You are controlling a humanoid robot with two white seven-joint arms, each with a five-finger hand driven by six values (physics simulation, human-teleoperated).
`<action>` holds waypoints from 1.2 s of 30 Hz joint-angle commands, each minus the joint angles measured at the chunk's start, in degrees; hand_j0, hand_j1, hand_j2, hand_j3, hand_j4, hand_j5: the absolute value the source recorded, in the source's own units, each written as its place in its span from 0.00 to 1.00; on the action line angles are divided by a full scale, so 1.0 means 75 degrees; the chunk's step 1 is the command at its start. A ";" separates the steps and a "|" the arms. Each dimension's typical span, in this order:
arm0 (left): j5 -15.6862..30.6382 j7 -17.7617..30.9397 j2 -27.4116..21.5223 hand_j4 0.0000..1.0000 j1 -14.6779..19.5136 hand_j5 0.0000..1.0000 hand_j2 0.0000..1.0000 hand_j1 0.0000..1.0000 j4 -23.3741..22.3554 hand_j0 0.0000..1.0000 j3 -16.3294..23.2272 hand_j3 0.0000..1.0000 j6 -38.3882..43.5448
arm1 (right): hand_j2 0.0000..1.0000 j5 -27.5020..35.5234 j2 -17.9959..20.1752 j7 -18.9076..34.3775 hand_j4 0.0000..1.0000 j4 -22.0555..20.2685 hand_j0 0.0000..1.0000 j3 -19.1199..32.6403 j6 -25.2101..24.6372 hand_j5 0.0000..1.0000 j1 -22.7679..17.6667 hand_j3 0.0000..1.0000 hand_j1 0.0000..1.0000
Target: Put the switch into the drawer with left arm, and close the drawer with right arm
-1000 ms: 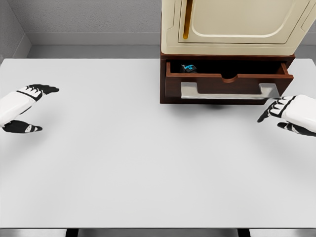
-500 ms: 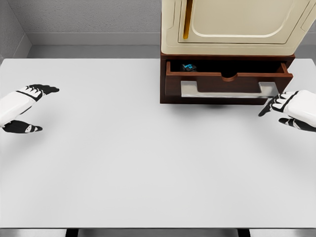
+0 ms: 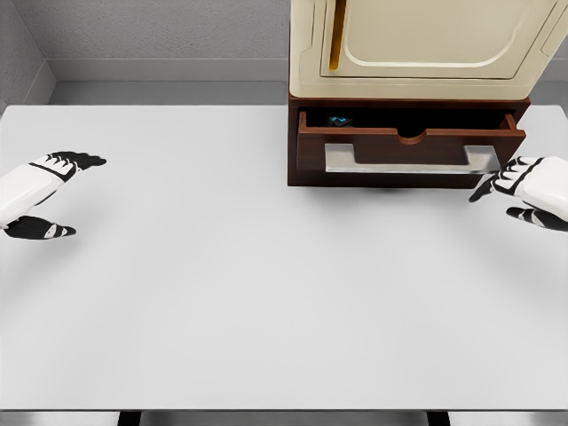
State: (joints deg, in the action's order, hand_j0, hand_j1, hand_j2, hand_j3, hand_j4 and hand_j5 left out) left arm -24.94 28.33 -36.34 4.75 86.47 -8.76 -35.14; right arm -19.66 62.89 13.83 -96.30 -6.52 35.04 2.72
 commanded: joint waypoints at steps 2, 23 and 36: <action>0.0056 -0.0004 -0.0007 1.00 0.0000 1.00 1.00 1.00 0.0002 1.00 -0.0003 1.00 0.0019 | 0.67 0.0008 -0.0006 0.0008 0.67 0.0008 0.67 0.0002 -0.0006 0.67 0.0000 0.67 0.67; 0.0056 -0.0004 -0.0007 1.00 0.0000 1.00 1.00 1.00 0.0002 1.00 -0.0003 1.00 0.0019 | 0.69 -0.0016 0.0802 0.0078 0.69 -0.0660 0.69 0.0037 -0.0006 0.69 -0.0738 0.69 0.69; 0.0056 -0.0004 -0.0007 1.00 0.0000 1.00 1.00 1.00 -0.0056 1.00 -0.0015 1.00 0.0019 | 0.70 0.0113 0.0720 0.0066 0.70 -0.0695 0.70 0.0049 -0.0006 0.70 -0.0352 0.70 0.70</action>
State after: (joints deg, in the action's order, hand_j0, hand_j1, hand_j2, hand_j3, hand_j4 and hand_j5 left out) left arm -24.90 28.33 -36.34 4.75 86.05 -8.84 -35.14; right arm -19.37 67.96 14.36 -101.49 -6.22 35.08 0.09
